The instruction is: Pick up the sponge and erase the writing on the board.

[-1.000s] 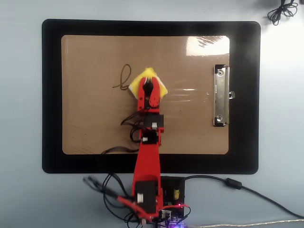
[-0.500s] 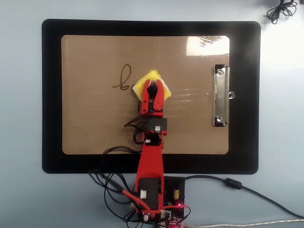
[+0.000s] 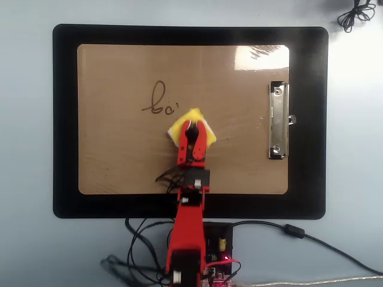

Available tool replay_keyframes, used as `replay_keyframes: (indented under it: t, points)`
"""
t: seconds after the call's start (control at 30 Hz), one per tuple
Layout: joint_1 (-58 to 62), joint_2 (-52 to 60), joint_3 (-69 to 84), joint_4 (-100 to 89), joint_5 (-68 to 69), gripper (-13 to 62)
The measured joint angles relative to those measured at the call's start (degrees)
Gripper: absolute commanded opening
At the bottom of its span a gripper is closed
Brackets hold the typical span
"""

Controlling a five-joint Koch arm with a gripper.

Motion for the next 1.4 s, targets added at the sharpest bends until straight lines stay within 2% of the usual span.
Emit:
replay_keyframes:
  t: [0.07, 0.13, 0.2, 0.3, 0.37, 0.43, 0.57, 0.63, 0.67, 0.77, 0.8, 0.9, 0.97, 1.0, 1.07, 1.17, 1.2, 1.27, 1.33, 1.4]
  points:
    - [-1.32, 9.23, 4.75, 1.76, 0.35, -7.7]
    - [-2.02, 7.82, 0.88, 5.89, 0.44, -7.7]
    - [-2.55, -1.85, -12.83, 7.38, 0.44, -7.7]
    - [-2.2, -22.24, -36.21, 5.63, 0.09, -7.7]
    - [-2.37, -27.6, -38.14, 3.08, -0.09, -7.7]
    - [-2.37, -22.76, -29.09, 0.18, -0.18, -7.7]
    - [-3.43, 3.6, 1.93, 0.7, 0.0, -7.7]
    - [-3.69, 13.27, 6.68, 3.69, 0.44, -7.7]
    - [-4.04, 13.8, 5.89, 5.54, 0.26, -7.7]
    - [-4.66, 1.93, -9.23, 8.7, 0.35, -7.7]
    - [-4.48, -9.67, -23.55, 8.61, 0.35, -7.7]
    - [-4.04, -32.87, -48.78, 5.19, 0.18, -7.7]
    - [-4.48, -39.99, -53.44, 1.05, -0.18, -7.7]
    - [-4.48, -38.76, -49.92, -0.35, -0.09, -7.7]
    - [-4.75, -27.77, -32.26, -1.05, -0.18, -7.7]
    - [-5.45, 0.35, -1.49, 0.53, -0.09, -7.7]
    - [-5.45, 8.35, 5.19, 2.99, 0.0, -7.7]
    - [-5.71, 21.36, 7.56, 10.55, 0.26, -7.7]
    - [-6.06, 21.27, 2.72, 17.4, 0.35, -7.7]
    - [-6.42, 10.72, -9.93, 19.6, 0.35, -7.7]
